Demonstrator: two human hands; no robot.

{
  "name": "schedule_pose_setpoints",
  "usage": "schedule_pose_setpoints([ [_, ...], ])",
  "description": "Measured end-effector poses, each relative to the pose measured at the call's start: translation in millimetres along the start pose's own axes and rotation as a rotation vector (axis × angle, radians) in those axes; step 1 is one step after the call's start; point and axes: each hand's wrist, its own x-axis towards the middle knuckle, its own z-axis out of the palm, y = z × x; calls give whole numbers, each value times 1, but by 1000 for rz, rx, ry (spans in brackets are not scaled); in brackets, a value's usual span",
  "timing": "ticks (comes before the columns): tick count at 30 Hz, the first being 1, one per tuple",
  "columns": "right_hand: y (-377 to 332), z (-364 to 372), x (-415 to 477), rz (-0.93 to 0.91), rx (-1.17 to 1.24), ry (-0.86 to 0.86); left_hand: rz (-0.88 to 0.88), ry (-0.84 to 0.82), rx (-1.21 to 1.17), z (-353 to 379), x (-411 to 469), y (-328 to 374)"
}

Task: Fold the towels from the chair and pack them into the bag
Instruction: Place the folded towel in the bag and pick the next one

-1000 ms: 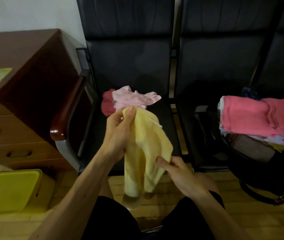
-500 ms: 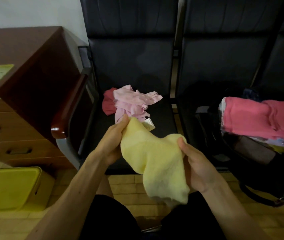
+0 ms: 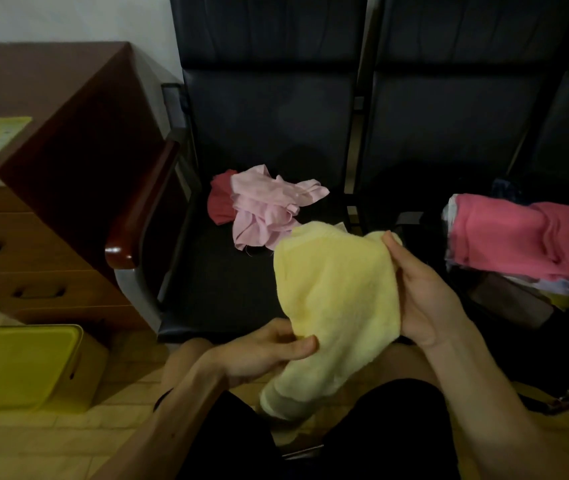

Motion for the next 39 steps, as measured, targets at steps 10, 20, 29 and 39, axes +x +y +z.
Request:
schedule_pose_setpoints([
  [10,-7,-16,-2,86,-119,-29,17,192,-46,-7,-6,12],
  [20,-18,-16,10,-49,32,241,57,226,-125,2,-8,6],
  [29,-5,-35,22,-71,169,440,311,-31,-189,13,-1,34],
  [39,93,-41,-8,280,181,-85,383,103,-397,-1,-6,49],
])
